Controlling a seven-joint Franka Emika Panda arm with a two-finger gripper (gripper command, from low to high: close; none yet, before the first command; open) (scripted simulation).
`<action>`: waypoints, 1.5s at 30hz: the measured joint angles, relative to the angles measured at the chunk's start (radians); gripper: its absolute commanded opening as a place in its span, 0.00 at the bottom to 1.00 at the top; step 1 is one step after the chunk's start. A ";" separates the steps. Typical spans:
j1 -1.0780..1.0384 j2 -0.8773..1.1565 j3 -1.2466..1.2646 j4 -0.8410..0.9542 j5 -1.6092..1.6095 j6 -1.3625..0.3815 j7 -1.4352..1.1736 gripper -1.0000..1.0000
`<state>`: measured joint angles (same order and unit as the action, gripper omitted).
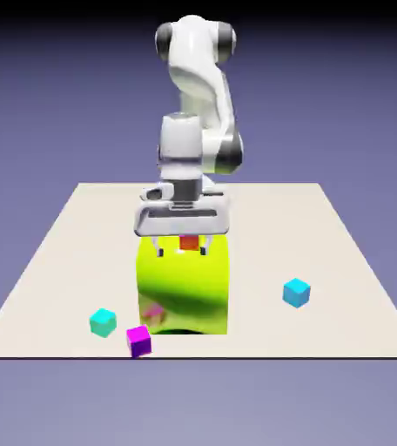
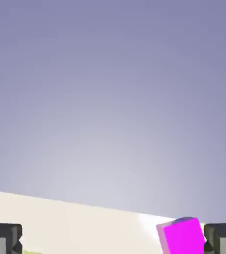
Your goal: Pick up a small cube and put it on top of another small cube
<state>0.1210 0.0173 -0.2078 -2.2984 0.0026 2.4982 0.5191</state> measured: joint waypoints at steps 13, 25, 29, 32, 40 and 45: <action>0.091 0.471 -0.167 0.410 0.002 -0.432 -0.178 0.50; 0.161 0.838 -0.297 0.730 0.004 -0.769 -0.317 0.50; 0.150 0.881 -0.283 0.621 0.016 -0.618 -0.313 0.00; 0.153 0.869 -0.287 0.652 0.014 -0.662 -0.315 0.00; 0.119 0.829 -0.441 0.709 0.140 -0.857 -0.297 0.00; 0.086 0.822 -0.555 0.693 0.245 -0.926 -0.281 0.00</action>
<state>0.2074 0.8388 -0.7623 -1.6056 0.2471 1.5722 0.2384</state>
